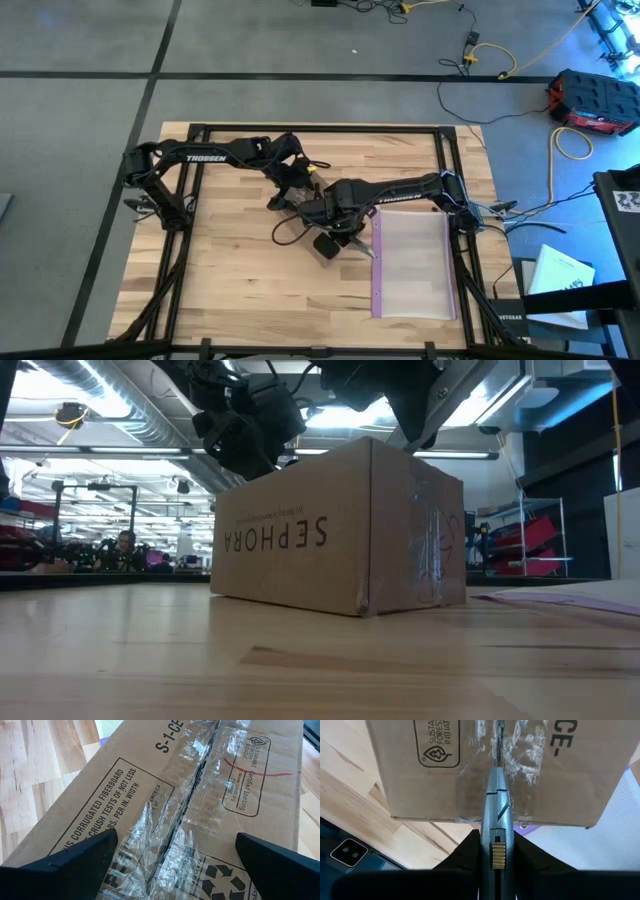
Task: Unpack boxes
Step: Open the cardboard box using the cutter
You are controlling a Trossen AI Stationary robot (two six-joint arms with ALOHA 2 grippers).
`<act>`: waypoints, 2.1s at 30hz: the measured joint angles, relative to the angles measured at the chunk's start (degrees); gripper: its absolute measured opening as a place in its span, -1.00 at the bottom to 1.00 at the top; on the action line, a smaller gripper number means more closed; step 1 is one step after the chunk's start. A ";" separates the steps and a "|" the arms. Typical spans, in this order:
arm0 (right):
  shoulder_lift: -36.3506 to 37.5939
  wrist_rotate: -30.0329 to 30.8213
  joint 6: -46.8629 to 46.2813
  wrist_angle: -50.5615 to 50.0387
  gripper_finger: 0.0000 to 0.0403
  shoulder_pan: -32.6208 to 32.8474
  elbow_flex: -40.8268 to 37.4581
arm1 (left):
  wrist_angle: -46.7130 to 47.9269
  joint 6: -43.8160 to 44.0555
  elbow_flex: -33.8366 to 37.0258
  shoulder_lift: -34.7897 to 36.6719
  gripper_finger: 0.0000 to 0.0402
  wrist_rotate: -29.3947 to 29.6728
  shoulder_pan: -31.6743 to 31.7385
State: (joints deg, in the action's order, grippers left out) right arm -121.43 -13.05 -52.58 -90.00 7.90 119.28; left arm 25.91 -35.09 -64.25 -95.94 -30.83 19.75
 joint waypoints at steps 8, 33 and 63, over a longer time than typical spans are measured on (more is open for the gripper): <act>0.09 -4.00 0.30 0.49 -0.72 0.11 -3.85 | -0.35 -0.02 -0.04 0.00 0.99 0.02 0.00; 0.46 -7.58 -2.10 -0.07 -0.72 0.35 -3.96 | -1.05 -1.22 0.02 0.00 0.99 -0.56 1.01; 0.52 -9.11 -4.63 -0.04 -0.72 1.89 -3.96 | 0.66 -3.09 0.17 0.04 0.99 -0.50 5.14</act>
State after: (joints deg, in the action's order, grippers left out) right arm -120.90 -22.17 -57.21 -90.04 9.79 115.33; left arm 26.57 -38.18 -64.07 -95.90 -31.33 24.88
